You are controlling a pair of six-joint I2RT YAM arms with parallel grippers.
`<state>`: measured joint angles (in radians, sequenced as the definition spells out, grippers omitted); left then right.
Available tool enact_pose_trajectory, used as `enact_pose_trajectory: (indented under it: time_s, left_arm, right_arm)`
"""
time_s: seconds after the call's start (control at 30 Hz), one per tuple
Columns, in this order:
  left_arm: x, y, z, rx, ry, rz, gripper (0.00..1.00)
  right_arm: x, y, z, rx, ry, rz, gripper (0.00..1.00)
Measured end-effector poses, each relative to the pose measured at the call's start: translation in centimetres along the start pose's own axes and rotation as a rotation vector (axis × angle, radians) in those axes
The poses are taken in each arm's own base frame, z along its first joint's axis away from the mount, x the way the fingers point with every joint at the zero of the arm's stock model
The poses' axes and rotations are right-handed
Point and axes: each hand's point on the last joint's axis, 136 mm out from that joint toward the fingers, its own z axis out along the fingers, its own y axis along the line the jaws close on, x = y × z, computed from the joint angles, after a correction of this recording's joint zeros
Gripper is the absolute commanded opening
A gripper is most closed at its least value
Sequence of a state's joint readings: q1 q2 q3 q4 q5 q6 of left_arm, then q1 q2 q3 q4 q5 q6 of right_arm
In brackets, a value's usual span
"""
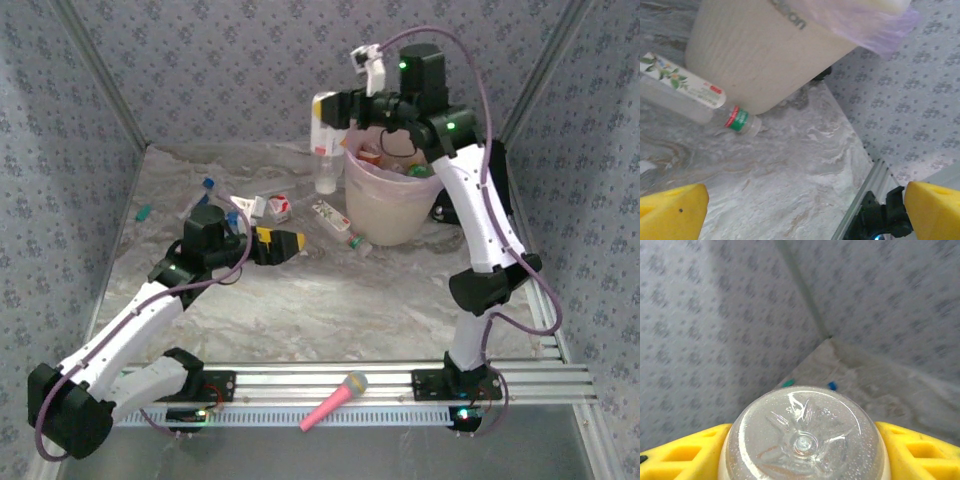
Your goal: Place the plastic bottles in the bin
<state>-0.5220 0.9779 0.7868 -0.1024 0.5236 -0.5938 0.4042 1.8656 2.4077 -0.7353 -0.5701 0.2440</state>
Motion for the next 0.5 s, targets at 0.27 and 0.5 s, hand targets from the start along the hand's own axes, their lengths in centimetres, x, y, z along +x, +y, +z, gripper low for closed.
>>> enact_pose_trajectory:
  time_s: [0.27,0.5]
  left_arm:
    - [0.6,4.6,-0.8,-0.208,-0.003,-0.073,0.94]
    - [1.3,7.2,-1.7,-0.341,0.004,-0.110,0.94]
  right_arm:
    - [-4.8,-8.3,-4.5,0.304,-0.178,-0.011,0.30]
    - [-5.0,-13.5,-5.8,0.475,-0.196,-0.010,0.29]
